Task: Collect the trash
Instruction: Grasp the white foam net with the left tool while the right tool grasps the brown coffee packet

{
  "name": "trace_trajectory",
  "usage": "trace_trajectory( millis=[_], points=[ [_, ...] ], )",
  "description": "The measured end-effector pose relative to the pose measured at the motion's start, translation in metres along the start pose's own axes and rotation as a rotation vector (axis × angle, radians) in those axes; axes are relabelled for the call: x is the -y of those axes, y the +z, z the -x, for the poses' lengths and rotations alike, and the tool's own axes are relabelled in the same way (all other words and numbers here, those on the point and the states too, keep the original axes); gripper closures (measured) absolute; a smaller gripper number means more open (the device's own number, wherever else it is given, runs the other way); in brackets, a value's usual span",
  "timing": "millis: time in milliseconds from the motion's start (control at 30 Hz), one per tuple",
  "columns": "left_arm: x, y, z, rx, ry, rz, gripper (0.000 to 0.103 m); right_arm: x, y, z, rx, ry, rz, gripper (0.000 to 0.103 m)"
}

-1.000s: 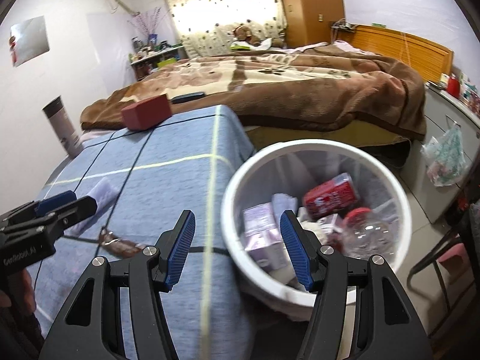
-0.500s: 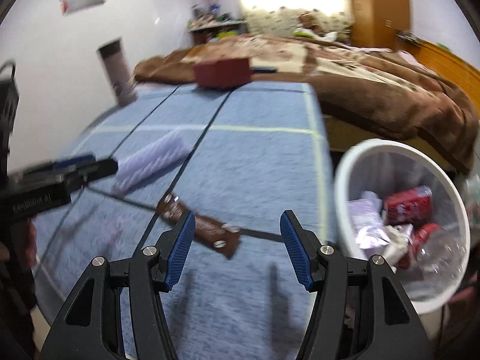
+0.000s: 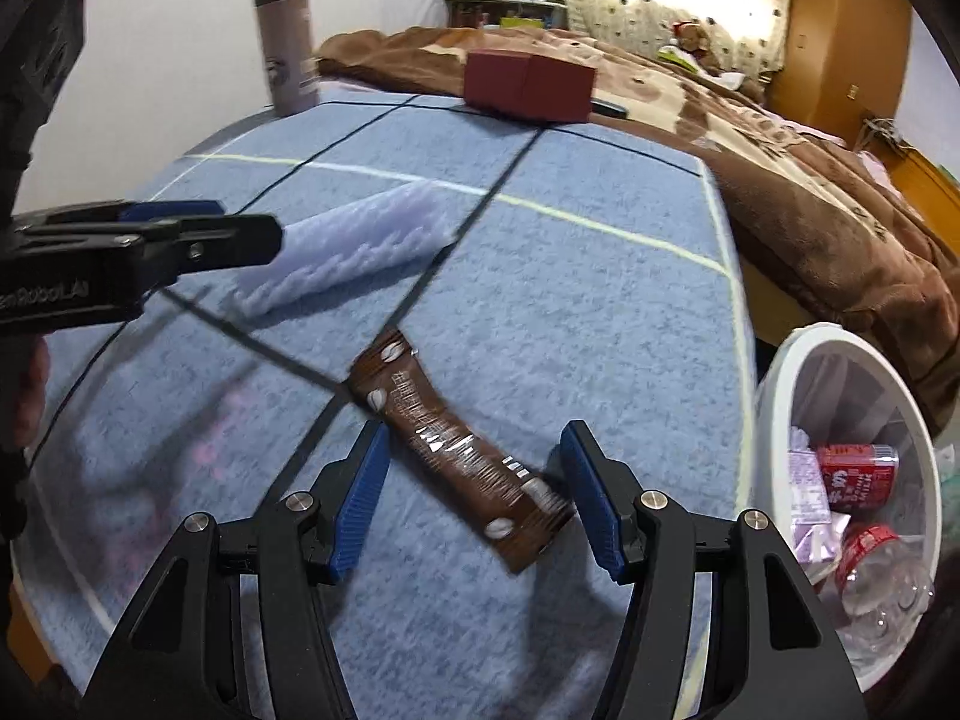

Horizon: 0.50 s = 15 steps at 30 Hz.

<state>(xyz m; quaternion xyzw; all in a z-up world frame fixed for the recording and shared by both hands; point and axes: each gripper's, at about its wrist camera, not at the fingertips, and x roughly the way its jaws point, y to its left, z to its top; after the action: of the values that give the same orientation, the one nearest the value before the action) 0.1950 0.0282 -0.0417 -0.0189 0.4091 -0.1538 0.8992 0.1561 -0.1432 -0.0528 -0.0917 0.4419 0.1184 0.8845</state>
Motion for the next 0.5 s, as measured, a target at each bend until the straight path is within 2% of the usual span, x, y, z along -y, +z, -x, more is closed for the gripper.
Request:
trace_trajectory(
  millis=[200, 333, 433, 500],
  points=[
    [0.004, 0.004, -0.012, -0.023, -0.005, -0.023, 0.035, 0.008, 0.006, -0.007, -0.001, -0.016, -0.075, 0.044],
    [0.005, 0.005, -0.016, -0.025, -0.002, -0.028, 0.035, 0.009, 0.009, -0.011, 0.003, -0.033, -0.112, 0.064],
    [0.007, 0.004, -0.021, -0.041, -0.003, -0.035, 0.035, 0.010, 0.011, -0.013, 0.005, -0.040, -0.137, 0.075],
    [0.008, 0.003, -0.024, -0.055, -0.008, -0.042, 0.035, 0.011, 0.012, -0.014, 0.008, -0.042, -0.151, 0.079]
  ],
)
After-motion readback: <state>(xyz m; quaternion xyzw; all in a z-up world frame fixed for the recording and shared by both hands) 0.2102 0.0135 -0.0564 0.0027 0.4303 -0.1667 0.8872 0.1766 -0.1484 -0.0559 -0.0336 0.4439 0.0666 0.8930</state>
